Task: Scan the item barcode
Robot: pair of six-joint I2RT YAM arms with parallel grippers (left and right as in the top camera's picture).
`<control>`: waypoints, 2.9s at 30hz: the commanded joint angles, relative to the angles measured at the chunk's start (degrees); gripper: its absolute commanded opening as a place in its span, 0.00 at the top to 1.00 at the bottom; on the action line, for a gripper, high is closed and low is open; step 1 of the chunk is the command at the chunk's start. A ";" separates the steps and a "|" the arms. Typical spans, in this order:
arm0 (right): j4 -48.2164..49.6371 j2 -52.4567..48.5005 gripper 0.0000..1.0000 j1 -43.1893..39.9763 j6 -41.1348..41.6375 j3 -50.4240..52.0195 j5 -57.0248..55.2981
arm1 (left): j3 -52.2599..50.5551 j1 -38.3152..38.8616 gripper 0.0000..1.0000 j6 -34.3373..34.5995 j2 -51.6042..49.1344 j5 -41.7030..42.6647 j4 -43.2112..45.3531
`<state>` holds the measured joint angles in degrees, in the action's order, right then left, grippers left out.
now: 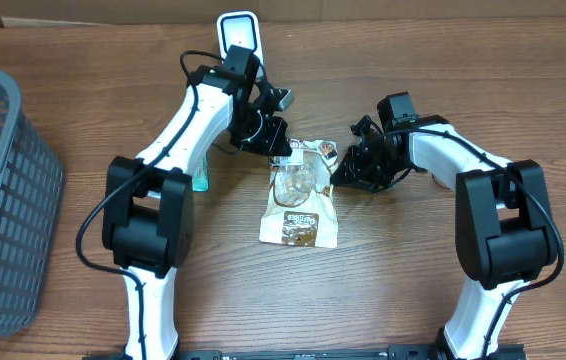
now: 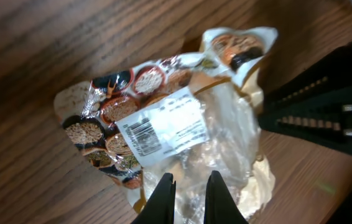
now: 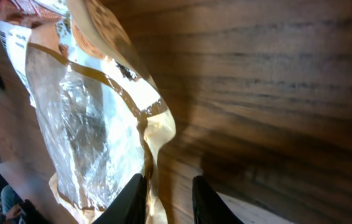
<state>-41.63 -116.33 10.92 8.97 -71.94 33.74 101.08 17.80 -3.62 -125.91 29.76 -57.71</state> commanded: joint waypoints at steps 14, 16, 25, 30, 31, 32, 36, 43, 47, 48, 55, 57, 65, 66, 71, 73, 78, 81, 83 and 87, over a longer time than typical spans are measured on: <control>-2.29 0.26 0.58 0.26 -0.57 0.02 0.92 | -1.92 0.22 0.96 -2.45 -10.80 1.40 -0.74; -3.30 0.26 0.53 0.26 -0.57 0.02 1.25 | -1.92 0.20 0.96 -1.86 -11.76 1.38 -0.72; -1.42 0.26 0.43 2.49 -3.54 3.52 11.89 | -1.92 0.20 0.96 1.09 -15.41 1.44 -0.50; 6.97 0.26 0.53 5.49 3.06 4.96 13.97 | -1.92 0.22 0.96 1.31 -15.41 1.86 -0.55; 8.09 0.26 0.54 5.49 3.93 4.96 14.67 | -1.92 0.22 0.96 1.31 -15.41 1.88 -0.52; 10.03 0.26 0.56 5.49 5.68 4.96 15.45 | -1.92 0.22 0.96 1.33 -15.41 1.88 -0.52; 16.41 0.26 0.62 5.55 12.94 4.96 15.43 | -1.92 0.20 0.96 1.49 -15.41 1.86 -0.52; 19.19 0.26 0.81 6.38 15.06 4.96 13.73 | -1.92 0.09 0.96 1.49 -15.41 1.84 -0.50; 18.53 0.26 0.91 6.32 14.99 4.98 13.70 | -1.81 -0.70 0.96 1.49 -15.19 1.86 -0.66; 18.38 0.26 0.94 6.27 14.82 4.98 13.70 | -1.73 -1.07 0.96 1.49 -14.88 1.86 -0.76; 17.05 0.26 0.96 5.33 13.33 4.96 13.94 | 3.89 -5.14 0.96 1.18 -8.76 1.79 -6.23; 16.44 0.28 0.96 5.03 12.48 4.96 14.01 | 6.36 -6.27 0.96 0.98 -5.38 1.55 -8.46; 14.53 1.25 0.96 2.80 -5.49 4.70 27.56 | 15.17 -10.78 0.96 1.11 11.69 -2.32 -15.06; 14.08 1.86 0.96 2.60 -8.20 4.68 29.86 | 15.56 -11.43 0.96 1.29 13.70 -3.54 -15.26; 11.04 9.22 0.96 2.19 -17.16 4.63 32.94 | 15.69 -15.26 0.79 6.73 21.79 -15.47 -15.34; 9.46 13.99 0.96 2.19 -16.50 3.76 29.64 | 15.69 -17.44 0.55 8.90 22.67 -18.88 -15.58; -0.46 22.60 0.96 2.19 -16.83 -1.51 23.63 | 15.65 -23.19 0.00 9.05 21.68 -18.82 -17.14; -4.26 25.81 0.96 2.16 -17.00 -3.43 21.18 | 15.65 -26.05 0.00 9.46 21.64 -18.80 -18.45; -6.25 27.82 0.96 2.16 -16.98 -4.09 18.82 | 15.65 -28.02 0.01 9.44 21.64 -18.80 -19.39; -9.62 30.80 0.96 2.16 -17.00 -4.13 15.74 | 15.65 -30.21 0.01 5.55 21.64 -18.86 -20.87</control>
<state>-49.74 -87.61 13.21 -7.38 -74.63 52.64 116.81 -11.53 4.54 -104.07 11.44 -78.04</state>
